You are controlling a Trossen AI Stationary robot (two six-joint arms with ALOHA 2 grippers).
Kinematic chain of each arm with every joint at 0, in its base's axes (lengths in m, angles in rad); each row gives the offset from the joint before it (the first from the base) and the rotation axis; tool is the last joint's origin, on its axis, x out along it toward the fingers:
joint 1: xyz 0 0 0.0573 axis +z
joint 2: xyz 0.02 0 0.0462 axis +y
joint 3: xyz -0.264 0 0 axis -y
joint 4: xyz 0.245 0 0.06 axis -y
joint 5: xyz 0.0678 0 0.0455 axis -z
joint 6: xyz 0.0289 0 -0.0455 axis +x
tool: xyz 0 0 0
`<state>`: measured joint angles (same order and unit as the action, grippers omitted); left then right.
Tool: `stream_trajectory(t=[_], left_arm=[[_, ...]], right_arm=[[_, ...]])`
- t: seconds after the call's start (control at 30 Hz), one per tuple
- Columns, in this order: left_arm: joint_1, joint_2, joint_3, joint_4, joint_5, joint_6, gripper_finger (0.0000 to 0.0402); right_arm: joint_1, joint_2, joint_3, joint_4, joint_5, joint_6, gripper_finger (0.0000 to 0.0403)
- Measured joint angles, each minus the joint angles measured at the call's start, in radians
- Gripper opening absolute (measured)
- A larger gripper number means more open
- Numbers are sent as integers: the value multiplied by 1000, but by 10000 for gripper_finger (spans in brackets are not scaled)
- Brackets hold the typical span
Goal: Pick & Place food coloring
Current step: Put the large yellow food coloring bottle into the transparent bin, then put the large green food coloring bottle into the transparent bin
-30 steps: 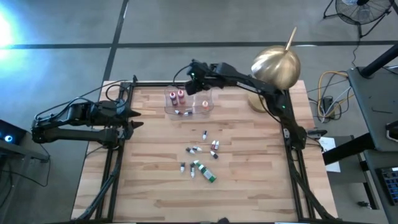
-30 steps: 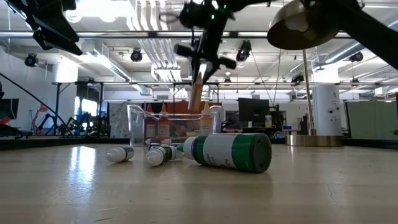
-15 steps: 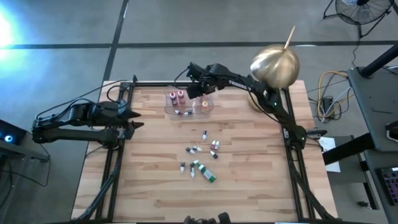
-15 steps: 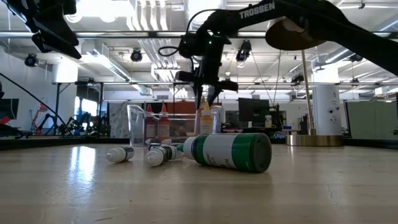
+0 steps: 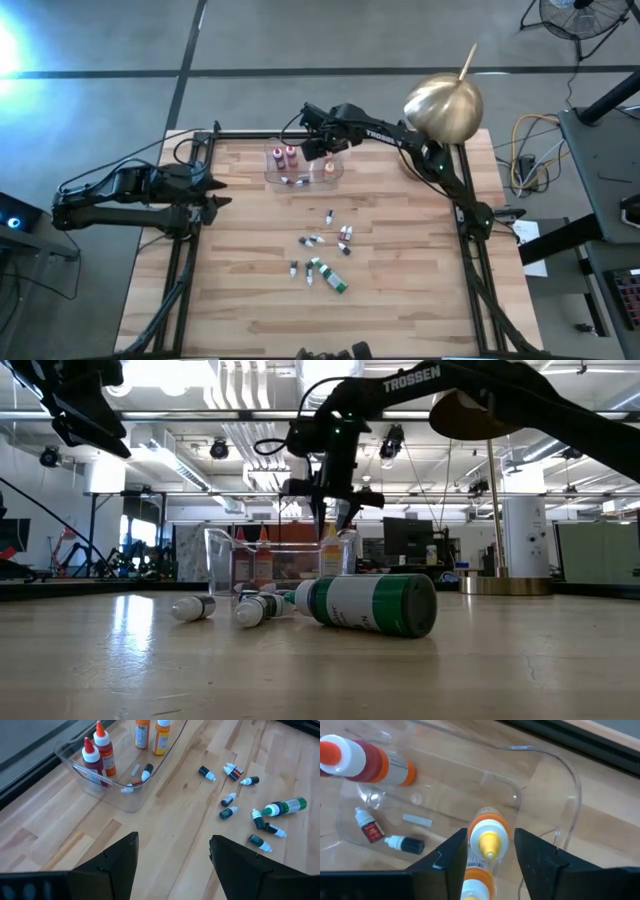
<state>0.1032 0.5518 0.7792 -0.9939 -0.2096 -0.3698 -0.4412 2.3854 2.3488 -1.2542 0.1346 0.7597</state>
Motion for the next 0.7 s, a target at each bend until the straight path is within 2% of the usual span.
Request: stream_trajectory(t=[0.17, 0.53, 0.7], left_arm=[[0, 0, 0, 0, 0, 1, 218], [0, 0, 0, 27, -1, 38, 218], [0, 0, 0, 47, -2, 53, 218]], right_arm=[[5, -6, 6, 5, 27, -4, 171], [50, -77, 7, 55, 164, -23, 180], [89, -85, 7, 125, 135, -23, 180]])
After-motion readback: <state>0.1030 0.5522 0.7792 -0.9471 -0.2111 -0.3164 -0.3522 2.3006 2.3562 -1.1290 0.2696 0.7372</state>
